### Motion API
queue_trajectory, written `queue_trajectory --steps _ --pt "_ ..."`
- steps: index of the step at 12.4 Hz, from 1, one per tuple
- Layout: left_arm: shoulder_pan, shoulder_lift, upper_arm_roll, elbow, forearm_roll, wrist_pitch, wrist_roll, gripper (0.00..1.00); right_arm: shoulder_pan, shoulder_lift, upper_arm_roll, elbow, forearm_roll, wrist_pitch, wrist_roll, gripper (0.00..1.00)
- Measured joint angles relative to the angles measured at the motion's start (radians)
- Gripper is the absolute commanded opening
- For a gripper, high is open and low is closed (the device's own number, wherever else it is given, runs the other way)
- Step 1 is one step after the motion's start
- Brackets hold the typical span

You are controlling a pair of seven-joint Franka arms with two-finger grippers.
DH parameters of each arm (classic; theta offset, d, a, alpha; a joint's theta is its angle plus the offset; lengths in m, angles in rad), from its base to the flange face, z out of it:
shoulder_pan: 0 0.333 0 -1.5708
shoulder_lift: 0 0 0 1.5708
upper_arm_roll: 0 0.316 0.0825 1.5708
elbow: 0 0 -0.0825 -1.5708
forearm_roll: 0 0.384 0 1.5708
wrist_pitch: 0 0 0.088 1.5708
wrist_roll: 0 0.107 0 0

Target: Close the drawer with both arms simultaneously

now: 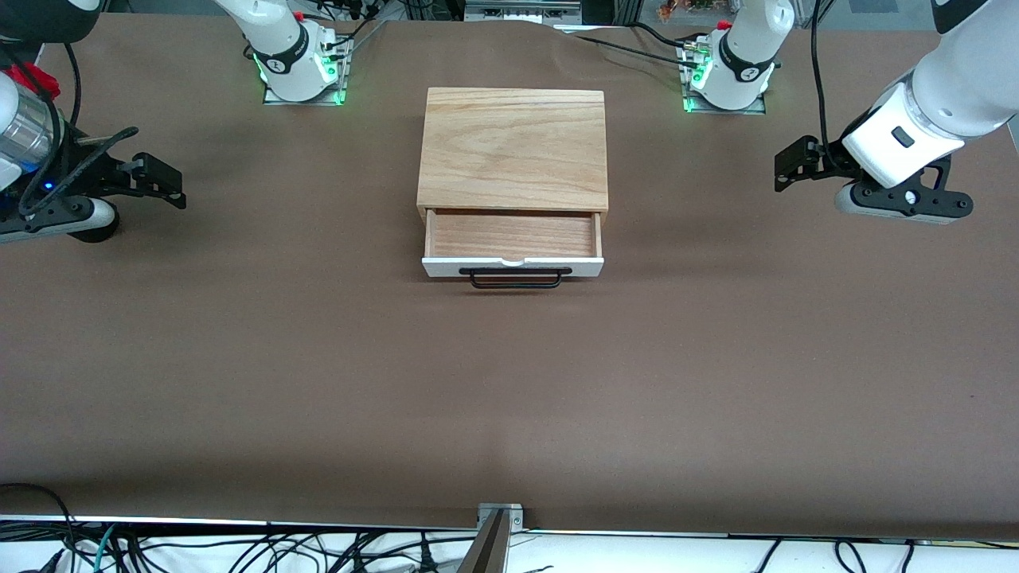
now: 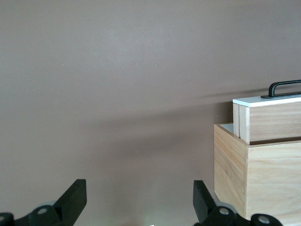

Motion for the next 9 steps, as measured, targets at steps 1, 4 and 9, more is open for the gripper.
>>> queue_trajectory --steps 1,4,9 --pt "0.000 0.000 0.000 0.000 0.000 0.000 0.000 1.00 0.000 0.001 0.000 0.000 0.000 0.000 0.000 1.00" --pt "0.000 0.000 -0.001 0.000 0.000 0.000 0.000 1.00 0.000 0.012 0.000 -0.003 0.000 -0.002 -0.001 1.00" --pt "-0.001 0.005 -0.013 0.000 0.000 0.000 0.000 1.00 0.044 0.136 0.003 -0.010 0.005 -0.004 -0.049 1.00"
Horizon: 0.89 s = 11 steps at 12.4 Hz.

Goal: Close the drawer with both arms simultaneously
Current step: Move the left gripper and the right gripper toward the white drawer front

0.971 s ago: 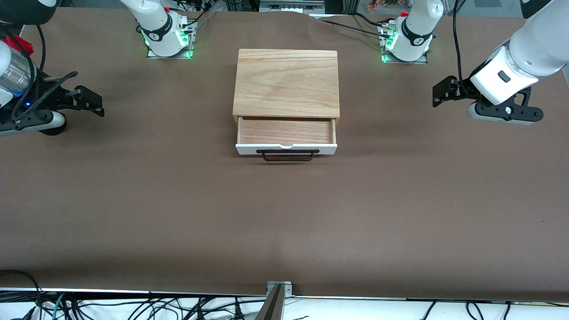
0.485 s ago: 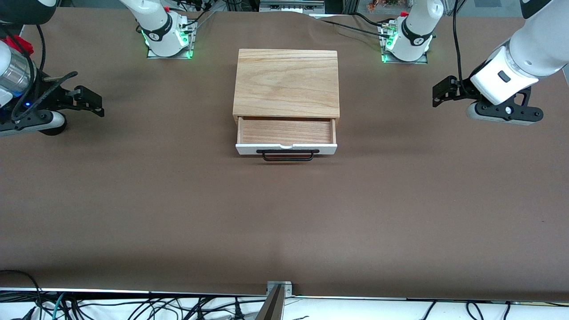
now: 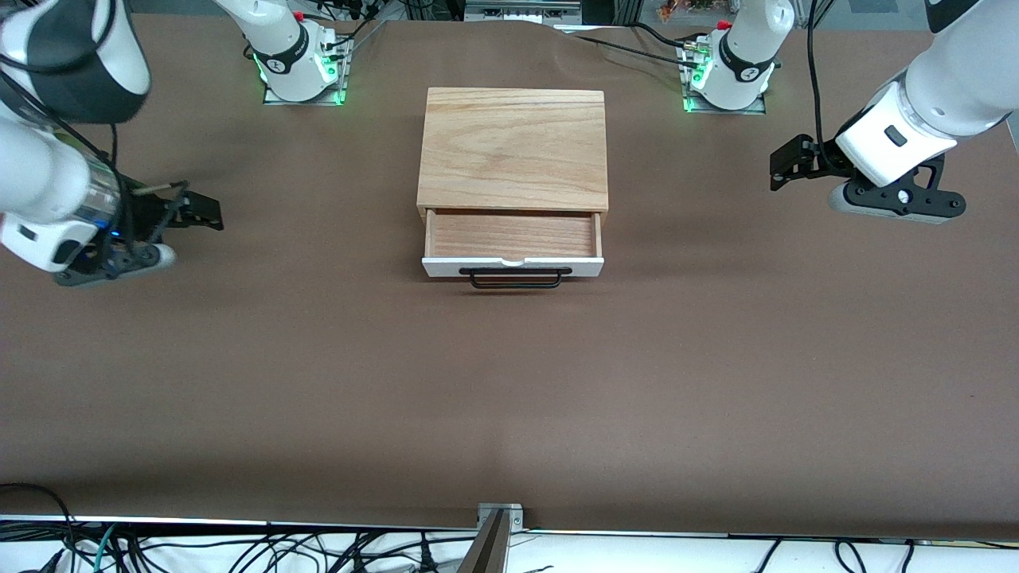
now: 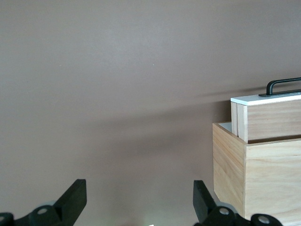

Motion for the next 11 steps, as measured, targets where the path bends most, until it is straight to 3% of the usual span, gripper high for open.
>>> queue_trajectory --steps 1,4,7,11 --pt "-0.001 0.009 -0.007 0.000 -0.004 0.000 0.000 1.00 0.028 0.005 0.001 0.001 0.022 0.000 0.000 1.00" --pt "-0.019 0.073 -0.027 -0.002 -0.059 -0.001 0.002 1.00 0.089 0.052 0.004 0.042 0.196 0.016 0.002 1.00" --pt "-0.098 0.179 -0.030 -0.002 -0.063 0.035 0.000 1.00 0.138 0.226 0.004 0.147 0.332 0.048 0.052 1.00" --pt "-0.178 0.302 -0.031 -0.001 -0.072 0.209 -0.003 1.00 0.228 0.390 0.005 0.206 0.435 0.174 0.133 1.00"
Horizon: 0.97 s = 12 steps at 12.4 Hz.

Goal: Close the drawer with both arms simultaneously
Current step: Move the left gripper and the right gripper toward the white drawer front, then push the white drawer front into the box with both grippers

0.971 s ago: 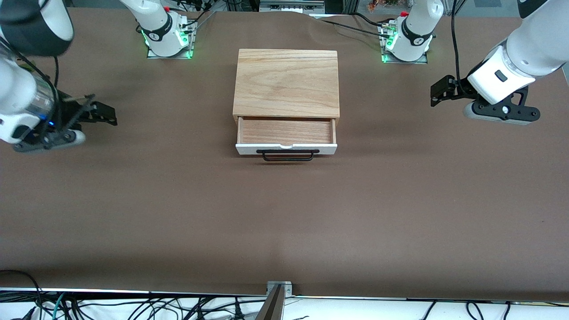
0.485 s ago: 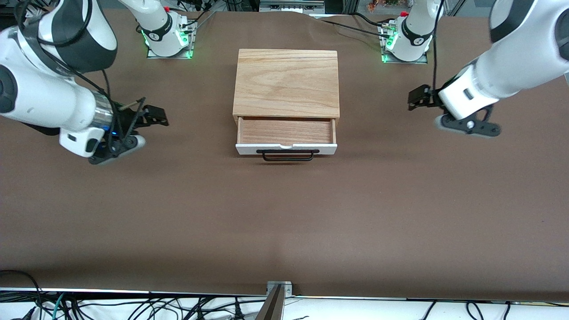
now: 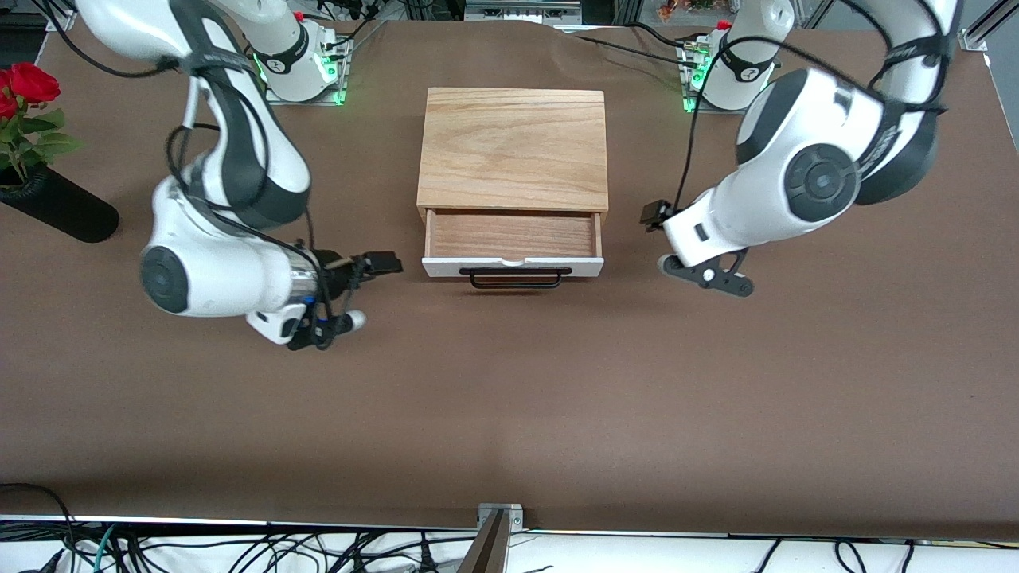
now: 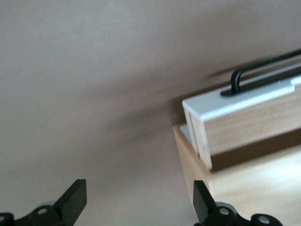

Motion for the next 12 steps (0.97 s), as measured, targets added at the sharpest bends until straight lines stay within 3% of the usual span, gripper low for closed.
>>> queue_trajectory --steps 5,8,12 --pt "-0.024 0.118 0.000 0.000 -0.170 0.196 0.000 1.00 0.014 0.066 -0.001 0.005 0.051 0.051 0.000 1.00" --pt "-0.060 0.181 0.000 0.000 -0.182 0.314 0.001 1.00 0.043 0.095 -0.001 0.005 0.051 0.089 0.000 1.00" --pt "-0.088 0.224 0.000 0.000 -0.182 0.337 0.001 1.00 0.050 0.114 -0.001 -0.018 0.060 0.106 0.000 1.00"
